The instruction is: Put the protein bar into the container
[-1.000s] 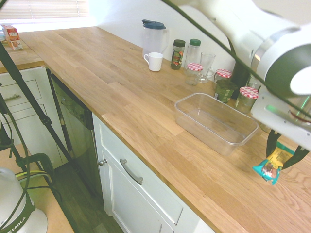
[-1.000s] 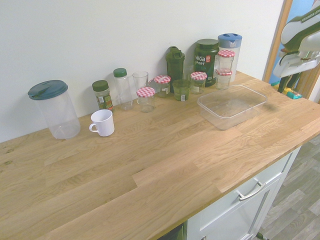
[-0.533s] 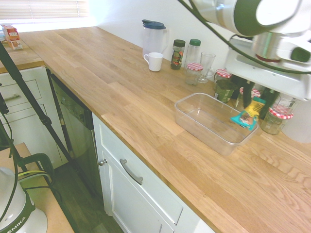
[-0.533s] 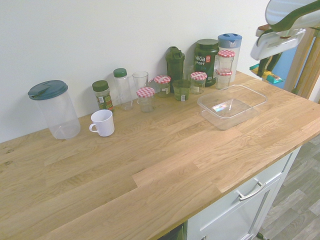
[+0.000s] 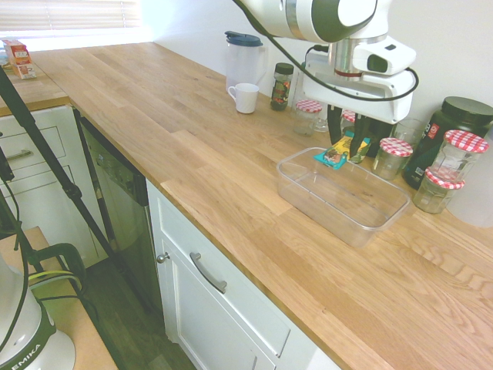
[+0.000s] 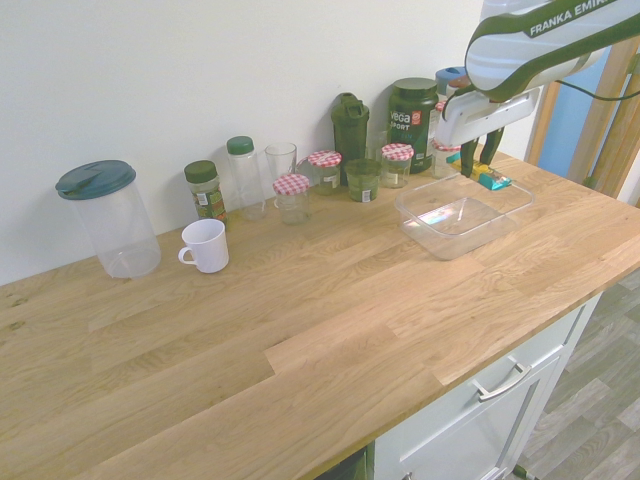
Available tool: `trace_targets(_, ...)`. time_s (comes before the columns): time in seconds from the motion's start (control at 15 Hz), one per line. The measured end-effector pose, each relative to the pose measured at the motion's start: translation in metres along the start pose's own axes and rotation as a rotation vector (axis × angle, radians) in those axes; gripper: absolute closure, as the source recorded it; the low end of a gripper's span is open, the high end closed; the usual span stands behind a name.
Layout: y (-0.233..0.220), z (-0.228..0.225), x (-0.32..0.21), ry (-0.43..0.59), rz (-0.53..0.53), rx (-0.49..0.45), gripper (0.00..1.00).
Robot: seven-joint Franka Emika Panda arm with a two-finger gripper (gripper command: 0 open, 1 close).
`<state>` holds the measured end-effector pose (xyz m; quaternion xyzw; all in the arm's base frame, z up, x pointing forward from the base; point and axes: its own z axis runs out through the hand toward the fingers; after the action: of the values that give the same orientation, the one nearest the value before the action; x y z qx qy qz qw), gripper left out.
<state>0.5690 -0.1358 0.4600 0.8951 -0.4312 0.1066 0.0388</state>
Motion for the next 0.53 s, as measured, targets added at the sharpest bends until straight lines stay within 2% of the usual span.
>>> trace_targets(0.53,0.008,0.054,0.012,-0.017,0.014,-0.041,1.00)
